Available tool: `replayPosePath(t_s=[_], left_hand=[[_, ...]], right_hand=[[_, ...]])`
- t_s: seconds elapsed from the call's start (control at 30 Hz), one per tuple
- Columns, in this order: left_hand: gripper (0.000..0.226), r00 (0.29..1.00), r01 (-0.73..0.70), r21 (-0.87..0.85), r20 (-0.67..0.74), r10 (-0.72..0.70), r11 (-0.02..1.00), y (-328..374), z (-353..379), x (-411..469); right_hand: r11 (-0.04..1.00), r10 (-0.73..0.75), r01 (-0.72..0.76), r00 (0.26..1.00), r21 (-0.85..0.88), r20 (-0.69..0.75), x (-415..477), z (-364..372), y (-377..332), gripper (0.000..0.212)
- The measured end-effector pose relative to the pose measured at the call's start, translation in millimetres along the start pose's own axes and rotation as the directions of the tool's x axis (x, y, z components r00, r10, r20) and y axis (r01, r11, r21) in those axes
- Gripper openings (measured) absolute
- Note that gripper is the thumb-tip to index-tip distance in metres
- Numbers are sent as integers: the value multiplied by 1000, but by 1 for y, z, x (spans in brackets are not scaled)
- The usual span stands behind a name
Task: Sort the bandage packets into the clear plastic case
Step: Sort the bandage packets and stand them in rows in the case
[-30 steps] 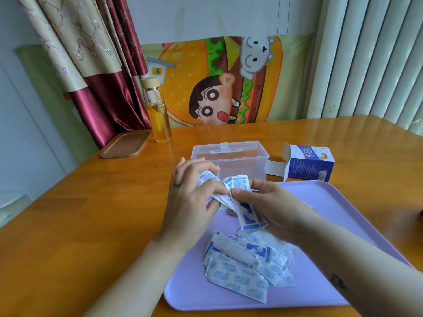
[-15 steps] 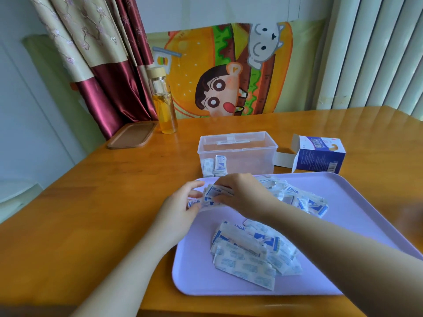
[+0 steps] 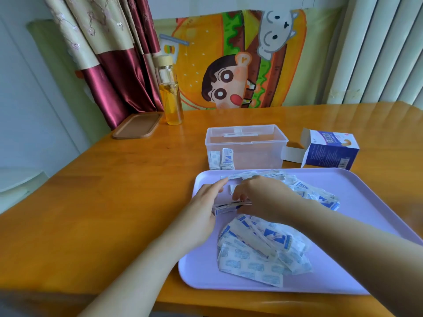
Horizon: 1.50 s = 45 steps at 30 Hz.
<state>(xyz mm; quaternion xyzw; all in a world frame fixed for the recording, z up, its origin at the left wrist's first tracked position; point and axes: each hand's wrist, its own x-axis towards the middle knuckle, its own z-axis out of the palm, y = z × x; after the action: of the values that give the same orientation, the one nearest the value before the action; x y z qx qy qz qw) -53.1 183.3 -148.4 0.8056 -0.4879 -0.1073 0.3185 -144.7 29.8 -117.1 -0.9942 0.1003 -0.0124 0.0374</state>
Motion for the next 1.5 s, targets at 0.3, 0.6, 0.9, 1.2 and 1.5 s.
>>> replayPosePath(t_s=[0.3, 0.6, 0.9, 1.2, 1.5], left_hand=[[77, 985, 126, -420, -56, -164, 899, 12, 7, 21], [44, 999, 49, -102, 1, -49, 994, 15, 1, 15], [28, 978, 115, 144, 158, -137, 983, 41, -41, 10], [19, 974, 202, -73, 123, -192, 977, 26, -35, -13], [59, 911, 57, 195, 392, -131, 979, 36, -17, -33]], right_hand=[[983, 80, -99, 989, 156, 124, 7, -6, -6, 19], [943, 67, -73, 997, 324, 28, 5, -9, 1, 10], [927, -256, 320, 921, 195, -295, -16, -43, -17, 14], [951, -71, 30, 990, 307, 124, -49, -42, -14, 11], [959, -92, -2, 944, 283, 317, -59, -29, -28, 23]])
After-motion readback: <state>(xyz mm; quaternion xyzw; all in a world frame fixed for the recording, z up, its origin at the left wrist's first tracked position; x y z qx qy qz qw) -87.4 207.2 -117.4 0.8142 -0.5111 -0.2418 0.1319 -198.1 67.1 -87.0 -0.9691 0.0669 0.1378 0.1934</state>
